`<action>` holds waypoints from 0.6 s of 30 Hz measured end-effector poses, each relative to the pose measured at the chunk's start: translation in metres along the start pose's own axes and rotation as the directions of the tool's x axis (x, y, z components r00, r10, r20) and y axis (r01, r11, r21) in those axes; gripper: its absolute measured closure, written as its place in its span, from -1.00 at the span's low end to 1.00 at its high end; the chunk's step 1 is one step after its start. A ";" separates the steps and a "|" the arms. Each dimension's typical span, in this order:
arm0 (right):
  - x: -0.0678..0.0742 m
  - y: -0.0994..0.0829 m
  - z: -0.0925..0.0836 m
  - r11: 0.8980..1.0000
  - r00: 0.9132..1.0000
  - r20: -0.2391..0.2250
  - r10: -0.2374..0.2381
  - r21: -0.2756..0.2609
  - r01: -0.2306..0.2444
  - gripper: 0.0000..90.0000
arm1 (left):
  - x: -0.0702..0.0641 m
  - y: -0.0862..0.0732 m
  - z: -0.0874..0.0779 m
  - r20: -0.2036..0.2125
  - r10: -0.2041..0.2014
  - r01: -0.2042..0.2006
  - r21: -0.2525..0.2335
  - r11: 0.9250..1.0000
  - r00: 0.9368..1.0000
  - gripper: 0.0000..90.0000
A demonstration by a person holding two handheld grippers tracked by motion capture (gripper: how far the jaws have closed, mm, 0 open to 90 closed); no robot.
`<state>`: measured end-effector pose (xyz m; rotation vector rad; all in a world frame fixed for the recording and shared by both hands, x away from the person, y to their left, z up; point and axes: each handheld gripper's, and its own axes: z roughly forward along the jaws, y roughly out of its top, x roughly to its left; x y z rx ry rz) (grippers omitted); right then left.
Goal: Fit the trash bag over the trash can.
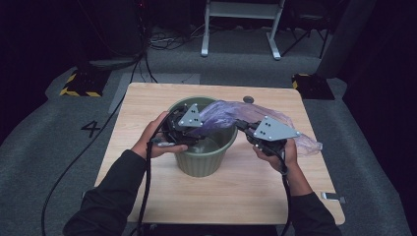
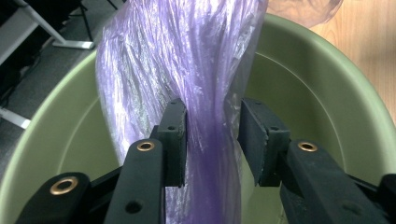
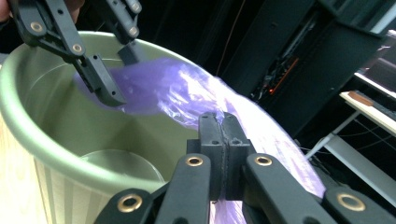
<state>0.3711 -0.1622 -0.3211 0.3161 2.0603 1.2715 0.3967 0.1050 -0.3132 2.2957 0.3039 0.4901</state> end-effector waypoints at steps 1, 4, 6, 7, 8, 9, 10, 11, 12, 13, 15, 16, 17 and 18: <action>0.000 0.001 0.003 1.000 1.000 -0.003 -0.002 0.008 0.002 1.00 | 0.001 0.000 0.000 -0.011 0.001 -0.001 0.003 1.000 1.000 0.32; 0.000 0.005 0.014 0.999 1.000 -0.013 -0.010 0.032 0.010 1.00 | 0.003 0.001 -0.001 -0.050 -0.018 0.017 -0.014 1.000 0.999 -0.01; 0.001 0.008 0.020 0.999 0.999 -0.018 -0.027 0.041 0.027 1.00 | 0.005 0.001 -0.003 -0.053 -0.040 0.038 -0.035 0.999 0.998 -0.22; 0.002 0.009 0.023 0.998 0.999 -0.025 -0.032 0.045 0.033 1.00 | 0.005 0.002 -0.003 -0.049 -0.047 0.045 -0.044 0.998 0.998 -0.22; 0.003 0.011 0.025 0.998 0.999 -0.027 -0.042 0.052 0.043 1.00 | 0.005 0.003 -0.003 -0.060 -0.040 0.038 -0.044 0.998 0.997 -0.22; 0.004 0.013 0.028 0.996 0.998 -0.027 -0.057 0.061 0.058 1.00 | 0.005 0.004 -0.003 -0.052 -0.031 0.029 -0.049 0.998 0.998 -0.23; 0.005 0.016 0.032 0.995 0.997 -0.035 -0.067 0.066 0.069 1.00 | 0.004 0.005 -0.002 -0.054 -0.025 0.023 -0.043 0.999 0.998 -0.23; 0.005 0.018 0.033 0.995 0.997 -0.041 -0.069 0.067 0.072 1.00 | 0.003 0.007 -0.001 -0.068 -0.018 0.016 -0.034 0.999 0.998 -0.23; 0.006 0.020 0.035 0.995 0.996 -0.043 -0.073 0.070 0.076 1.00 | 0.003 0.007 -0.001 -0.075 -0.014 0.012 -0.027 1.000 0.997 -0.21; 0.006 0.021 0.036 0.994 0.996 -0.045 -0.078 0.072 0.081 1.00 | 0.002 0.007 0.000 -0.079 -0.008 0.006 -0.024 1.000 0.997 -0.09; 0.006 0.023 0.036 0.995 0.996 -0.053 -0.077 0.066 0.081 1.00 | 0.001 0.007 -0.001 -0.120 0.007 -0.009 -0.016 1.000 0.993 0.24; 0.006 0.024 0.037 0.995 0.996 -0.058 -0.074 0.061 0.077 1.00 | 0.001 0.006 -0.001 -0.131 0.018 -0.020 -0.017 1.000 0.991 0.49; 0.006 0.024 0.036 0.995 0.996 -0.055 -0.073 0.062 0.076 1.00 | 0.002 0.005 -0.002 -0.129 0.017 -0.020 -0.021 1.000 0.991 0.65; 0.007 0.024 0.036 0.995 0.996 -0.056 -0.073 0.063 0.076 1.00 | 0.003 0.003 -0.002 -0.141 0.017 -0.019 -0.015 1.000 0.990 0.82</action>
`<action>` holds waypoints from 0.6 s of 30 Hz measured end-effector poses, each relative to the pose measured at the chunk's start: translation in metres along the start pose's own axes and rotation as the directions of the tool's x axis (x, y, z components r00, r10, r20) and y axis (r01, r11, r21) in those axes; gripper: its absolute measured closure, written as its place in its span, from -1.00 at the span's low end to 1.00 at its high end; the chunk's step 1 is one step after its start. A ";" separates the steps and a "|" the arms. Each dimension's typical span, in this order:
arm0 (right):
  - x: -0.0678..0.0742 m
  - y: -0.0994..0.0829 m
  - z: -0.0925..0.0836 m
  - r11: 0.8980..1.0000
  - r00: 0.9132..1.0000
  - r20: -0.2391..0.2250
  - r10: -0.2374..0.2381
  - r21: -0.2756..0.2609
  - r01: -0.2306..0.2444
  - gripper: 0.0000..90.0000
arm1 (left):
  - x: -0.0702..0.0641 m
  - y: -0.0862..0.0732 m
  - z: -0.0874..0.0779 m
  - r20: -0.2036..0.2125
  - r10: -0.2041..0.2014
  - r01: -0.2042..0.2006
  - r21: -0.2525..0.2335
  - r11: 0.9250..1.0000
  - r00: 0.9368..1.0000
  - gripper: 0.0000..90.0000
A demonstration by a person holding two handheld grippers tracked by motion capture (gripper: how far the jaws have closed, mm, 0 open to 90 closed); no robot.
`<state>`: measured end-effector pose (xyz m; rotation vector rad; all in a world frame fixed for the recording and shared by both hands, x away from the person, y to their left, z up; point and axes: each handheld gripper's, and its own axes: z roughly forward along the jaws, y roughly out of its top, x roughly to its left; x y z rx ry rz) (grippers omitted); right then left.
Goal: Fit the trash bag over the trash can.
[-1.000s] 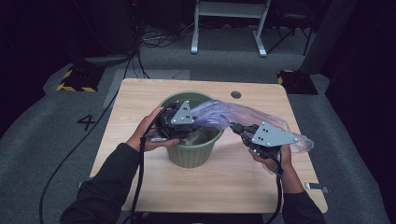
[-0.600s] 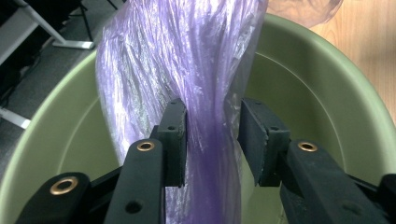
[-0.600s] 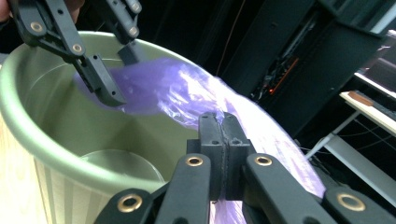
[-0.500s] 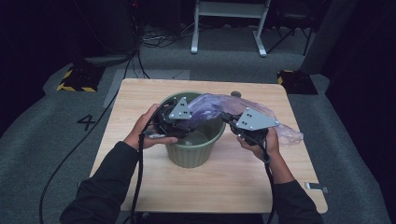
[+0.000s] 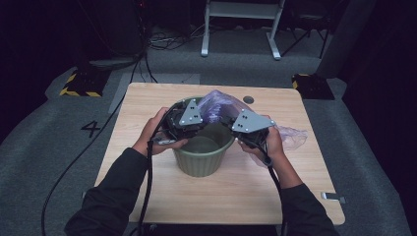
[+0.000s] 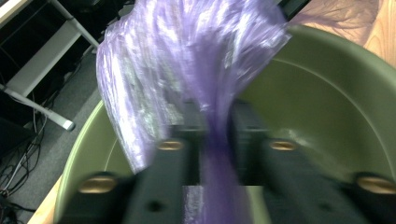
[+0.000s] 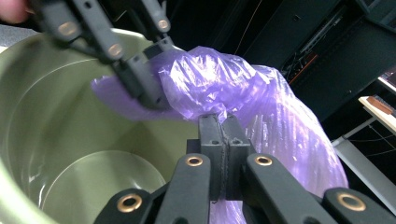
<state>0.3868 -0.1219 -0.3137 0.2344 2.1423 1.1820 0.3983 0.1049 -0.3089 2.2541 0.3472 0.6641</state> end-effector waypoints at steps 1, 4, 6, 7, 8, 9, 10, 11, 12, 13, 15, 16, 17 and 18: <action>0.000 0.000 -0.001 1.000 1.000 -0.004 0.001 0.001 -0.001 1.00 | 0.001 -0.001 0.001 -0.023 0.002 -0.001 0.010 1.000 1.000 0.91; -0.001 -0.003 -0.004 1.000 1.000 -0.006 0.022 -0.014 -0.022 0.93 | 0.003 -0.005 0.002 -0.031 -0.006 0.007 0.031 0.999 0.999 0.98; -0.003 -0.006 -0.008 0.999 0.999 -0.004 0.040 -0.021 -0.040 0.76 | 0.005 -0.008 0.003 -0.012 -0.022 0.022 0.023 0.999 1.000 0.99; -0.003 -0.007 -0.010 0.999 0.999 -0.008 0.048 -0.024 -0.048 0.71 | 0.006 -0.009 0.002 -0.001 -0.033 0.033 0.007 0.999 0.999 0.99; -0.004 -0.009 -0.014 0.998 0.998 -0.017 0.055 -0.029 -0.055 0.69 | 0.007 -0.010 0.002 0.015 -0.046 0.046 -0.007 0.999 0.999 0.99; -0.005 -0.012 -0.017 0.997 0.998 -0.015 0.061 -0.039 -0.062 0.61 | 0.007 -0.011 0.002 0.029 -0.050 0.050 -0.014 0.999 0.998 0.99; -0.007 -0.014 -0.020 0.996 0.997 -0.007 0.079 -0.042 -0.079 0.49 | 0.007 -0.011 0.002 0.032 -0.052 0.053 -0.016 0.998 0.998 0.99; -0.009 -0.017 -0.022 0.994 0.995 -0.001 0.100 -0.041 -0.100 0.34 | 0.007 -0.011 0.003 0.034 -0.057 0.057 -0.016 0.998 0.998 0.99; -0.011 -0.019 -0.025 0.992 0.993 0.000 0.116 -0.039 -0.116 0.24 | 0.007 -0.011 0.003 0.033 -0.053 0.053 -0.014 0.998 0.998 0.99; -0.012 -0.021 -0.029 0.991 0.992 0.013 0.126 -0.038 -0.126 0.15 | 0.007 -0.012 0.004 0.036 -0.059 0.060 -0.018 0.998 0.998 0.99; -0.013 -0.026 -0.036 0.988 0.989 0.031 0.147 -0.046 -0.146 0.02 | 0.008 -0.013 0.004 0.035 -0.056 0.056 -0.018 0.998 0.998 0.99; -0.014 -0.028 -0.038 0.986 0.986 0.033 0.161 -0.046 -0.160 -0.06 | 0.008 -0.013 0.004 0.028 -0.061 0.062 -0.017 0.998 0.998 0.99; -0.014 -0.031 -0.041 0.985 0.985 0.041 0.168 -0.037 -0.166 -0.10 | 0.008 -0.014 0.003 0.031 -0.066 0.067 -0.017 0.998 0.997 0.99; -0.013 -0.034 -0.042 0.986 0.985 0.052 0.166 -0.031 -0.165 -0.12 | 0.008 -0.015 0.002 0.030 -0.068 0.068 -0.021 0.997 0.997 0.99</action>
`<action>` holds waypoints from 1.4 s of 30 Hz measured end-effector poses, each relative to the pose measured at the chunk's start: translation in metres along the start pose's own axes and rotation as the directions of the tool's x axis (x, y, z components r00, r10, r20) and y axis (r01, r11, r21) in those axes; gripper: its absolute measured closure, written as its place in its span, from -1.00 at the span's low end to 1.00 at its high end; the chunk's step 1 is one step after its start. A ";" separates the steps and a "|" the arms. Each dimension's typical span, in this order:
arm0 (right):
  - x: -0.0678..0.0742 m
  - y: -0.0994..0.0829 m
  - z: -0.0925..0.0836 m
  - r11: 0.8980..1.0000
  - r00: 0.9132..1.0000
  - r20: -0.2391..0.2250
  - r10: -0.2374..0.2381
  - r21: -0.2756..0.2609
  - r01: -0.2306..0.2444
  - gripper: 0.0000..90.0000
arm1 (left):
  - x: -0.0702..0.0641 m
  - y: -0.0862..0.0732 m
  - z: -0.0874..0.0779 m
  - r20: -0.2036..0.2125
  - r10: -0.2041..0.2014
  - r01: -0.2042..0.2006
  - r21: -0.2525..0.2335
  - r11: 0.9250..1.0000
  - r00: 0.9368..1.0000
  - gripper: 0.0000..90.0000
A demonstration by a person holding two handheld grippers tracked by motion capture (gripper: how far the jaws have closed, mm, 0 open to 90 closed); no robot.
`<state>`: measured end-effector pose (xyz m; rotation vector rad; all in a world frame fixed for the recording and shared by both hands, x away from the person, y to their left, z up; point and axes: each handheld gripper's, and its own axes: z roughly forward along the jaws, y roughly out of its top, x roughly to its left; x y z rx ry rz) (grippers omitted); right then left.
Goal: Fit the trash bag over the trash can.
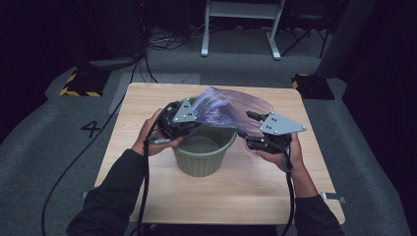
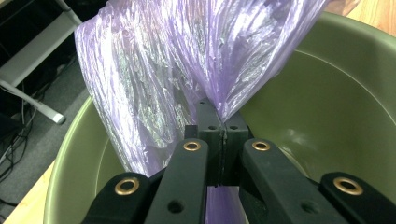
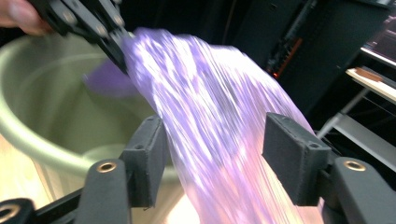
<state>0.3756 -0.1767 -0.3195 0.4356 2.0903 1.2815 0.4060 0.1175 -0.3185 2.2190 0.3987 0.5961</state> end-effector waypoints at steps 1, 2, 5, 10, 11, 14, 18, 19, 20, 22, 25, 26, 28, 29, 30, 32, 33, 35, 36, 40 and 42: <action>0.000 -0.003 -0.001 1.000 1.000 0.004 0.002 0.007 -0.002 -0.17 | 0.001 -0.001 -0.001 0.001 -0.003 0.003 -0.006 1.000 1.000 0.99; 0.000 -0.007 -0.002 1.000 1.000 0.007 0.005 0.017 -0.005 -0.21 | 0.001 -0.002 -0.002 0.000 -0.009 0.009 -0.012 1.000 1.000 0.99; -0.001 -0.021 0.000 0.999 1.000 0.019 0.011 0.048 -0.012 -0.27 | 0.003 -0.004 -0.005 -0.012 -0.008 0.008 -0.023 1.000 1.000 0.99; -0.007 -0.047 0.011 0.994 0.997 0.063 0.044 0.099 -0.050 -0.29 | 0.011 -0.013 -0.010 -0.013 -0.041 0.040 -0.067 0.997 0.999 0.99; -0.010 -0.052 0.014 0.992 0.996 0.067 0.061 0.104 -0.068 -0.28 | 0.012 -0.015 -0.011 -0.010 -0.053 0.052 -0.079 0.995 0.999 0.99; -0.013 -0.064 0.028 0.986 0.993 0.076 0.090 0.134 -0.100 -0.16 | 0.016 -0.020 -0.014 -0.005 -0.066 0.065 -0.102 0.993 0.998 0.99; -0.014 -0.070 0.041 0.989 0.992 0.103 0.078 0.115 -0.090 0.58 | 0.019 -0.027 -0.015 -0.005 -0.077 0.076 -0.109 0.991 0.997 0.99; -0.014 -0.070 0.042 0.990 0.990 0.118 0.076 0.106 -0.089 0.67 | 0.020 -0.028 -0.015 -0.005 -0.083 0.082 -0.111 0.990 0.997 0.99; -0.016 -0.070 0.043 0.992 0.989 0.131 0.074 0.093 -0.087 0.76 | 0.021 -0.030 -0.015 -0.001 -0.089 0.088 -0.115 0.989 0.996 0.99; -0.019 -0.068 0.045 0.993 0.985 0.149 0.082 0.075 -0.094 0.93 | 0.022 -0.033 -0.017 -0.004 -0.097 0.095 -0.123 0.988 0.995 0.99; -0.024 -0.063 0.044 0.993 0.980 0.177 0.091 0.057 -0.103 0.99 | 0.024 -0.035 -0.018 -0.007 -0.118 0.116 -0.141 0.983 0.993 0.87; -0.026 -0.059 0.043 0.993 0.979 0.182 0.093 0.048 -0.103 0.99 | 0.024 -0.034 -0.018 -0.032 -0.132 0.126 -0.140 0.982 0.991 0.63; -0.029 -0.052 0.040 0.995 0.977 0.193 0.086 0.035 -0.094 0.99 | 0.024 -0.032 -0.019 -0.055 -0.151 0.142 -0.136 0.980 0.987 0.24; -0.030 -0.047 0.038 0.996 0.977 0.198 0.081 0.028 -0.088 0.99 | 0.024 -0.031 -0.021 -0.057 -0.158 0.148 -0.145 0.978 0.986 0.09; -0.030 -0.043 0.035 0.997 0.976 0.207 0.068 0.024 -0.074 1.00 | 0.024 -0.030 -0.023 -0.060 -0.163 0.152 -0.155 0.976 0.985 -0.10; -0.031 -0.034 0.030 0.999 0.976 0.213 0.046 0.014 -0.050 1.00 | 0.022 -0.030 -0.028 -0.060 -0.164 0.152 -0.175 0.973 0.985 -0.29; -0.032 -0.030 0.027 0.999 0.976 0.214 0.037 0.010 -0.040 1.00 | 0.021 -0.029 -0.029 -0.054 -0.161 0.149 -0.177 0.973 0.985 -0.40; -0.033 -0.027 0.023 1.000 0.973 0.231 0.022 0.013 -0.025 1.00 | 0.020 -0.029 -0.031 -0.053 -0.158 0.146 -0.179 0.973 0.986 -0.45; -0.034 -0.025 0.021 1.000 0.971 0.238 0.019 0.013 -0.022 1.00 | 0.019 -0.029 -0.032 -0.047 -0.155 0.144 -0.174 0.974 0.987 -0.45; -0.039 -0.021 0.010 1.000 0.962 0.273 0.009 0.012 -0.013 1.00 | 0.016 -0.025 -0.030 -0.038 -0.127 0.120 -0.149 0.981 0.991 -0.28; -0.042 -0.020 0.006 1.000 0.958 0.287 0.019 0.004 -0.021 1.00 | 0.015 -0.020 -0.028 -0.014 -0.111 0.107 -0.147 0.983 0.994 -0.03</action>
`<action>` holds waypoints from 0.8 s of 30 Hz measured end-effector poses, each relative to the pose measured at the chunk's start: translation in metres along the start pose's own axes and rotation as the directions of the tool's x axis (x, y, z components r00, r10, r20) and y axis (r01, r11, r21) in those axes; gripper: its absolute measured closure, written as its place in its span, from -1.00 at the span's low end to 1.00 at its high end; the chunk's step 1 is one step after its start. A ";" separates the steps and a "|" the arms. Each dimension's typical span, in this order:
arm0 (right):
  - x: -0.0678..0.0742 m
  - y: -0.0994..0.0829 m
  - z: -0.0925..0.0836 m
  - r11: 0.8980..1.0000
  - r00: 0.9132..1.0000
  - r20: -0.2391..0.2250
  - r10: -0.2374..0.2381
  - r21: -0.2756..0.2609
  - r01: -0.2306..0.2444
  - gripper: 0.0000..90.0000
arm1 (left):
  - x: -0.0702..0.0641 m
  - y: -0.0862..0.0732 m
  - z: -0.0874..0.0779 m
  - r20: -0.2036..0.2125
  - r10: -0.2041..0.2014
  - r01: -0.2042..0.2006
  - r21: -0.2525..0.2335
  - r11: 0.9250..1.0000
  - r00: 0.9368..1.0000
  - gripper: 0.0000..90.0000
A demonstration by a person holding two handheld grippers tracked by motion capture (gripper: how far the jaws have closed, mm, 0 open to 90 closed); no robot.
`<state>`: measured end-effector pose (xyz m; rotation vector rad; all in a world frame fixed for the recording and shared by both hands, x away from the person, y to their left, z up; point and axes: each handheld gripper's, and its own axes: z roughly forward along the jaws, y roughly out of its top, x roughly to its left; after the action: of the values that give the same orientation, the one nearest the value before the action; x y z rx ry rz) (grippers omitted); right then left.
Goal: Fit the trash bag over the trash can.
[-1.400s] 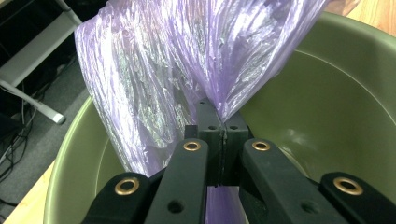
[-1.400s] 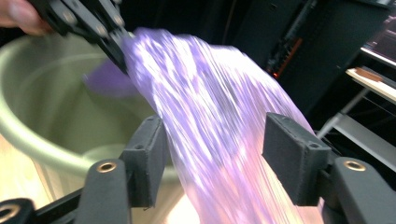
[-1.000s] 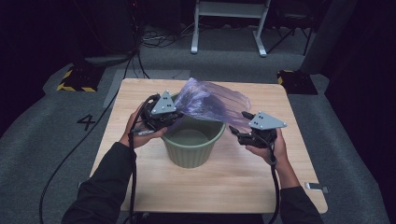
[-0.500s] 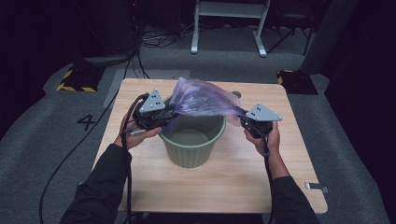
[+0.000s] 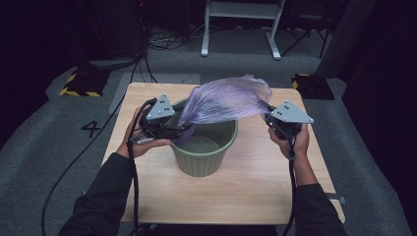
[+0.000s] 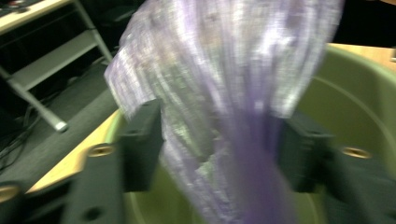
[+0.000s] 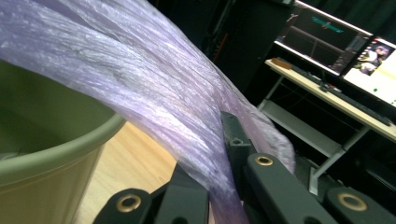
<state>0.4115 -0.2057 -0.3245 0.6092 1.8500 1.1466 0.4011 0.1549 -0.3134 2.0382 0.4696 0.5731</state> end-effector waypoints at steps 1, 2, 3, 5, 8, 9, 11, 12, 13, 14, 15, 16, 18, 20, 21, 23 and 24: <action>-0.001 0.001 -0.001 1.000 1.000 0.007 0.002 -0.005 -0.002 1.00 | -0.001 0.002 0.001 0.018 0.010 -0.010 0.000 1.000 1.000 0.12; -0.002 0.003 -0.002 1.000 1.000 0.011 0.003 -0.009 -0.003 1.00 | -0.002 0.003 0.003 0.044 0.026 -0.026 0.010 1.000 0.999 0.31; -0.002 0.005 -0.003 1.000 1.000 0.017 -0.001 -0.011 0.001 1.00 | -0.004 0.005 0.006 0.053 0.042 -0.043 0.026 0.999 0.998 0.37; -0.001 0.010 -0.005 1.000 1.000 0.020 -0.011 -0.023 0.012 0.99 | -0.008 0.009 0.011 0.056 0.073 -0.076 0.053 0.996 0.996 0.53; 0.000 0.018 -0.009 0.999 1.000 0.021 -0.014 -0.048 0.015 0.99 | -0.012 0.013 0.017 0.081 0.075 -0.081 0.073 0.994 0.994 0.53; 0.000 0.020 -0.011 0.999 1.000 0.022 -0.012 -0.053 0.013 0.99 | -0.013 0.014 0.019 0.094 0.077 -0.084 0.077 0.993 0.993 0.53; -0.001 0.023 -0.014 0.998 0.999 0.032 -0.022 -0.062 0.024 0.99 | -0.016 0.016 0.022 0.092 0.083 -0.091 0.084 0.992 0.992 0.52; -0.001 0.024 -0.015 0.998 0.999 0.028 -0.019 -0.063 0.021 0.99 | -0.018 0.018 0.023 0.102 0.079 -0.088 0.086 0.992 0.992 0.47; -0.001 0.025 -0.015 0.998 1.000 0.018 -0.017 -0.062 0.018 0.99 | -0.019 0.019 0.024 0.101 0.082 -0.091 0.089 0.992 0.991 0.39; 0.000 0.025 -0.014 0.998 1.000 0.011 -0.026 -0.060 0.026 0.99 | -0.020 0.019 0.025 0.091 0.084 -0.093 0.095 0.991 0.992 0.28; 0.002 0.026 -0.013 0.998 0.999 0.004 -0.036 -0.055 0.036 0.99 | -0.020 0.020 0.025 0.083 0.084 -0.092 0.103 0.990 0.993 0.18; 0.005 0.026 -0.013 0.998 0.999 0.000 -0.048 -0.051 0.048 0.99 | -0.020 0.020 0.025 0.081 0.080 -0.088 0.102 0.991 0.993 0.09; 0.010 0.027 -0.011 0.997 0.997 -0.018 -0.068 -0.048 0.068 0.99 | -0.019 0.019 0.022 0.082 0.053 -0.061 0.093 0.994 0.995 -0.14; 0.015 0.027 -0.009 0.996 0.996 -0.036 -0.082 -0.046 0.080 0.98 | -0.018 0.017 0.018 0.090 0.027 -0.034 0.076 0.997 0.996 -0.28; 0.017 0.028 -0.009 0.995 0.995 -0.044 -0.090 -0.045 0.088 0.98 | -0.016 0.016 0.016 0.087 0.014 -0.020 0.067 0.998 0.996 -0.35; 0.020 0.028 -0.008 0.993 0.993 -0.044 -0.113 -0.035 0.112 0.98 | -0.014 0.013 0.010 0.094 -0.008 0.003 0.053 0.999 0.996 -0.42; 0.021 0.028 -0.008 0.992 0.991 -0.041 -0.126 -0.031 0.124 0.98 | -0.015 0.011 0.007 0.088 -0.009 0.005 0.045 0.999 0.996 -0.40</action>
<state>0.3929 -0.1806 -0.3066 0.4489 1.8768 1.1088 0.3940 0.1369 -0.3098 2.0943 0.4409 0.4703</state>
